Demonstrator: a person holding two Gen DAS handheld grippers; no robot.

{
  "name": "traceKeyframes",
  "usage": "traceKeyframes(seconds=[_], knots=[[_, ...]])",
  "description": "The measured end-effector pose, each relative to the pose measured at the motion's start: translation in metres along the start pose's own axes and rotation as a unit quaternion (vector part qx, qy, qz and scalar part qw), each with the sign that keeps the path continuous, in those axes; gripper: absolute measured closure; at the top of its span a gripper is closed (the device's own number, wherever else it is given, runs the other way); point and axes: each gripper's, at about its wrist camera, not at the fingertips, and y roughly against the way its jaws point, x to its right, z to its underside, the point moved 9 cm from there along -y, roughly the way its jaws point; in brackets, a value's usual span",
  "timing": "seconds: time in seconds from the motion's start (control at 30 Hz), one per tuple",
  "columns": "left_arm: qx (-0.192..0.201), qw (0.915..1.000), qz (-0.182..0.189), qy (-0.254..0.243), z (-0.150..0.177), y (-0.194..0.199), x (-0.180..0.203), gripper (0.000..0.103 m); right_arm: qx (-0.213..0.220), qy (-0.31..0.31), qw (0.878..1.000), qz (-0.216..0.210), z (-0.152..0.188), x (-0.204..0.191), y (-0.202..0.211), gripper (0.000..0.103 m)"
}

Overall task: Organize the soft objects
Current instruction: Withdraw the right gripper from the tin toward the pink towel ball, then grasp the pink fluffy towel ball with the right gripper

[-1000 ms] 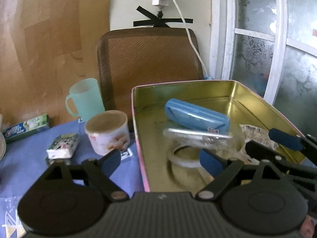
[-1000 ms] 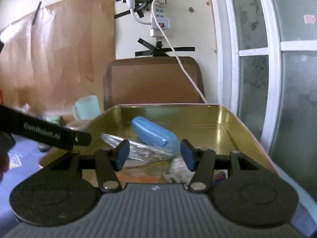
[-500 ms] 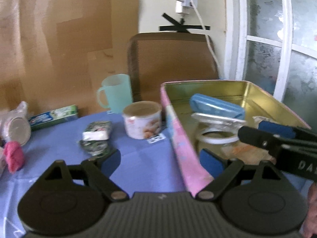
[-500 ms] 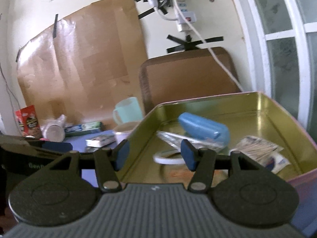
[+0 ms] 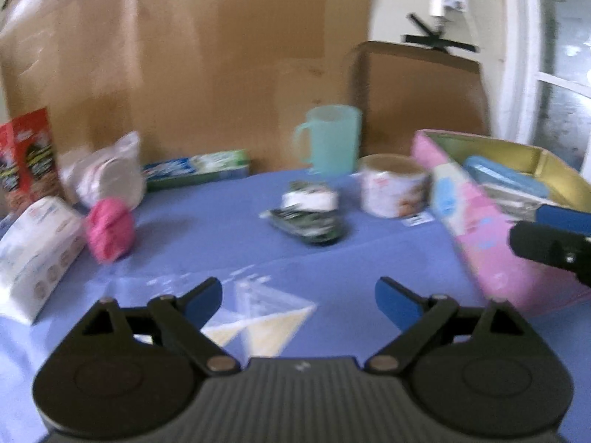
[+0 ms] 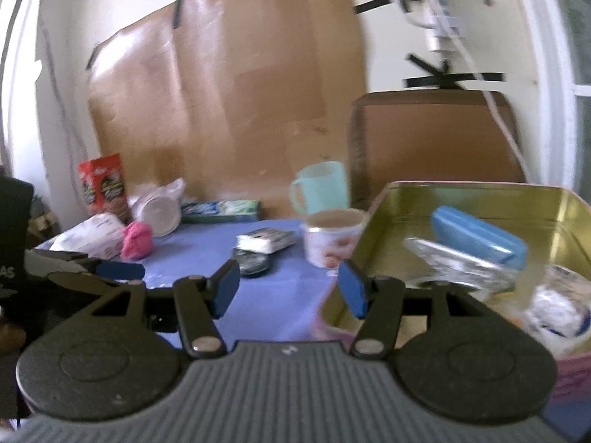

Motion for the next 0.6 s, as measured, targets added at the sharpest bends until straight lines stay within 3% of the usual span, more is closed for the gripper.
traceKeyframes(seconds=[0.2,0.37,0.47,0.53,0.6], knots=[[-0.025,0.9968,-0.064,0.041,0.031,-0.004,-0.08,0.01,-0.044,0.015,0.998,-0.049,0.014,-0.034,-0.03,0.041],[-0.015,0.9867,-0.125,0.102,0.047,0.01,-0.155,0.01,-0.089,0.02,0.991,-0.101,0.023,-0.064,-0.066,0.041],[0.005,0.9758,-0.128,0.177,0.054,0.019,-0.189,0.009,-0.092,0.035,0.986,-0.133,0.014,-0.087,-0.095,0.039],[0.023,0.9653,-0.119,0.231,0.059,0.025,-0.204,0.01,-0.08,0.044,0.984,-0.151,0.003,-0.099,-0.119,0.033],[0.054,0.9541,-0.135,0.262,0.059,0.035,-0.215,0.009,-0.075,0.049,0.983,-0.16,-0.008,-0.114,-0.148,0.028]])
